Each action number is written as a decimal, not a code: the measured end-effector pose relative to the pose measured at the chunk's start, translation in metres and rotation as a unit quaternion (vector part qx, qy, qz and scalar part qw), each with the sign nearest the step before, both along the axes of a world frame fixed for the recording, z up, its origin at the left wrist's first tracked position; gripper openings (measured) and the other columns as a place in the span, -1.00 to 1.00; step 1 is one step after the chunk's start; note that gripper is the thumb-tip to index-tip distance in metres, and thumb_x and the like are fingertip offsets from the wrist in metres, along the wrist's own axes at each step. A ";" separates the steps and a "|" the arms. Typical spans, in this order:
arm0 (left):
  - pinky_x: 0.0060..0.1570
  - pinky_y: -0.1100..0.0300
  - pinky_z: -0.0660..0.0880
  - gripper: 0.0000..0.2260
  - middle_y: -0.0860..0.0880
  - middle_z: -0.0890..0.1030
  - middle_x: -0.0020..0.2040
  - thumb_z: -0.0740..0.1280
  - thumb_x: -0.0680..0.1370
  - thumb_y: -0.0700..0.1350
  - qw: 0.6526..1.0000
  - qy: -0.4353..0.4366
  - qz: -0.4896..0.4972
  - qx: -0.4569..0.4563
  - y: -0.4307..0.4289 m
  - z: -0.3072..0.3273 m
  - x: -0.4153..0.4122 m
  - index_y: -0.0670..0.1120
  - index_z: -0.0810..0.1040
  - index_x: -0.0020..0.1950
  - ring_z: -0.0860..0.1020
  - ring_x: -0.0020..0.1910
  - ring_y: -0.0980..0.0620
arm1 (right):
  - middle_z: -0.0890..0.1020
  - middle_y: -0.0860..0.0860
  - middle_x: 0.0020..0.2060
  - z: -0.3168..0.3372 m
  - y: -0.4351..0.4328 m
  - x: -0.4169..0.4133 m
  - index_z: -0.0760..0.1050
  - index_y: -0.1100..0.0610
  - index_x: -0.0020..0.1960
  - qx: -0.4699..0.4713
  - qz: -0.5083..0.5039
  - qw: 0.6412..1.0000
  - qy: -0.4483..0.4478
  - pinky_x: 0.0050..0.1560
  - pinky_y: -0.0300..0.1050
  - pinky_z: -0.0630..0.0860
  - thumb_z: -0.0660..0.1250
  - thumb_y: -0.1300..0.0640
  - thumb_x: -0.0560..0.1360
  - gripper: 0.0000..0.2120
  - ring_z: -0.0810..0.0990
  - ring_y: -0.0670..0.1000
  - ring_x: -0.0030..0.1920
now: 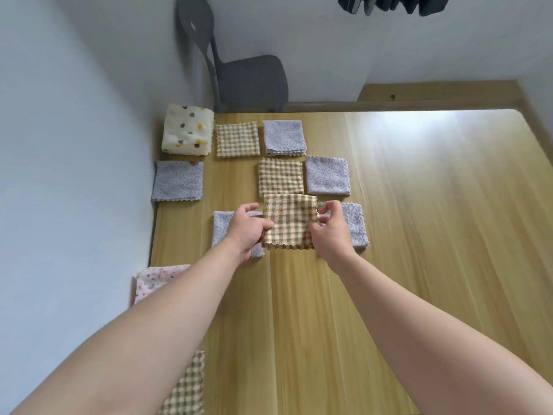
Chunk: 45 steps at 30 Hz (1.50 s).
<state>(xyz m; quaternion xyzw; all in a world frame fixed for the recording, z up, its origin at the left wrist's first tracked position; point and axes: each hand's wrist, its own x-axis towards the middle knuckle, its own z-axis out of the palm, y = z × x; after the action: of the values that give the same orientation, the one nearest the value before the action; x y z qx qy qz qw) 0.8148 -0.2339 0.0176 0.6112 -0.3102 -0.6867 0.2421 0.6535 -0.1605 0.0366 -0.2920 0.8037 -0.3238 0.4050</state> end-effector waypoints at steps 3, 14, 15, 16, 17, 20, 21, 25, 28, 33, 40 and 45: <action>-0.16 0.08 0.60 -0.63 -0.17 0.56 0.17 0.43 0.49 -0.37 0.998 -0.044 -0.017 -0.042 -0.023 -0.005 -0.002 -0.08 0.40 0.17 0.63 0.05 -0.12 | 0.56 -0.01 -0.10 -0.001 -0.024 0.001 0.36 0.01 0.05 0.000 0.004 1.000 0.025 -0.41 -0.11 0.41 0.22 0.27 0.58 -0.83 0.50 0.01 -0.28; 0.00 0.05 0.62 -0.70 0.04 0.68 -0.04 0.31 0.55 -0.40 0.977 -0.152 -0.076 -0.132 -0.100 -0.032 -0.031 -0.01 0.65 -0.14 0.61 -0.09 0.06 | 0.54 -0.04 0.00 -0.017 -0.116 -0.012 0.62 -0.02 0.02 0.015 0.026 0.998 0.059 -0.33 -0.12 0.49 0.12 0.40 0.53 -0.58 0.60 0.03 -0.13; 0.05 0.03 0.62 -0.70 0.05 0.68 -0.03 0.31 0.56 -0.39 0.976 -0.153 -0.073 -0.134 -0.104 -0.035 -0.033 0.00 0.65 -0.14 0.61 -0.08 0.07 | 0.51 -0.05 0.01 -0.019 -0.122 -0.015 0.65 -0.03 0.04 0.016 0.031 0.998 0.059 -0.38 -0.18 0.46 0.12 0.41 0.52 -0.54 0.60 0.01 -0.13; 0.08 0.01 0.62 -0.70 0.06 0.67 -0.03 0.31 0.56 -0.39 0.976 -0.153 -0.071 -0.136 -0.108 -0.038 -0.035 0.01 0.65 -0.13 0.61 -0.08 0.08 | 0.49 -0.04 0.03 -0.021 -0.127 -0.017 0.67 -0.03 0.07 0.016 0.036 0.997 0.061 -0.39 -0.20 0.45 0.12 0.42 0.52 -0.52 0.61 0.01 -0.11; 0.09 0.00 0.61 -0.70 0.08 0.67 -0.04 0.32 0.57 -0.38 0.976 -0.154 -0.070 -0.138 -0.111 -0.040 -0.037 0.02 0.66 -0.12 0.61 -0.08 0.08 | 0.48 -0.03 0.05 -0.024 -0.131 -0.019 0.67 -0.03 0.09 0.015 0.042 0.997 0.067 -0.35 -0.18 0.49 0.13 0.43 0.52 -0.52 0.61 0.02 -0.06; 0.08 0.02 0.64 -0.71 0.12 0.65 -0.04 0.33 0.58 -0.36 0.973 -0.159 -0.074 -0.148 -0.120 -0.049 -0.042 0.03 0.67 -0.09 0.64 -0.06 0.08 | 0.55 0.03 0.20 -0.035 -0.140 -0.025 0.66 -0.04 0.12 0.009 0.058 0.995 0.084 -0.01 0.01 0.64 0.16 0.42 0.52 -0.53 0.60 0.06 0.10; 0.06 0.04 0.65 -0.71 0.11 0.65 -0.02 0.34 0.58 -0.36 0.972 -0.162 -0.076 -0.150 -0.122 -0.051 -0.043 0.04 0.67 -0.08 0.65 -0.05 0.08 | 0.56 0.05 0.24 -0.038 -0.143 -0.026 0.66 -0.04 0.14 0.010 0.063 0.994 0.088 0.07 0.05 0.63 0.17 0.41 0.52 -0.54 0.60 0.08 0.13; -0.07 0.27 0.63 -0.71 0.03 0.66 0.13 0.34 0.59 -0.33 0.967 -0.182 -0.079 -0.162 -0.127 -0.060 -0.046 0.06 0.68 -0.05 0.64 -0.04 0.12 | 0.51 0.04 0.30 -0.051 -0.148 -0.030 0.63 0.00 0.24 0.020 0.092 0.990 0.104 0.22 -0.02 0.57 0.21 0.40 0.56 -0.57 0.52 0.07 0.24; -0.36 0.49 0.44 -0.74 0.06 0.66 0.09 0.33 0.60 -0.32 0.961 -0.194 -0.088 -0.175 -0.128 -0.059 -0.048 0.00 0.71 0.06 0.49 -0.28 0.22 | 0.51 -0.01 0.29 -0.056 -0.148 -0.029 0.61 0.02 0.27 0.002 0.089 0.989 0.115 0.30 -0.18 0.44 0.21 0.37 0.58 -0.59 0.47 0.03 0.31; -0.24 0.14 0.57 -0.71 0.17 0.66 0.02 0.32 0.58 -0.33 0.962 -0.183 -0.050 -0.197 -0.136 -0.057 -0.052 0.05 0.70 0.02 0.58 -0.21 0.14 | 0.50 -0.04 0.32 -0.054 -0.155 -0.029 0.59 0.05 0.32 -0.024 0.081 0.987 0.136 0.19 -0.39 0.22 0.21 0.33 0.60 -0.61 0.45 -0.04 0.31; -0.31 0.23 0.51 -0.73 0.19 0.64 -0.04 0.31 0.62 -0.28 0.949 -0.226 -0.099 -0.194 -0.131 -0.068 -0.049 0.04 0.68 0.15 0.48 -0.37 0.14 | 0.46 -0.02 0.35 -0.065 -0.158 -0.028 0.53 0.08 0.39 0.016 0.129 0.980 0.150 0.21 -0.28 0.31 0.21 0.35 0.58 -0.56 0.44 0.01 0.33; -0.10 0.44 0.44 -0.75 0.09 0.57 0.25 0.32 0.62 -0.24 0.919 -0.276 -0.144 -0.242 -0.129 -0.070 -0.047 0.05 0.67 0.18 0.55 -0.04 0.16 | 0.41 0.02 0.34 -0.071 -0.151 -0.026 0.52 -0.01 0.38 0.032 0.184 0.951 0.246 0.28 -0.04 0.41 0.26 0.25 0.56 -0.58 0.39 0.07 0.36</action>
<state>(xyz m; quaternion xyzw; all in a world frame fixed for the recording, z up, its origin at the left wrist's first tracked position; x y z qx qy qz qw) 0.7675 -0.3632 -0.0523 0.6486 -0.6057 -0.4219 0.1859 0.6275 -0.3115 -0.0349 -0.4923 0.8206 -0.1354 0.2568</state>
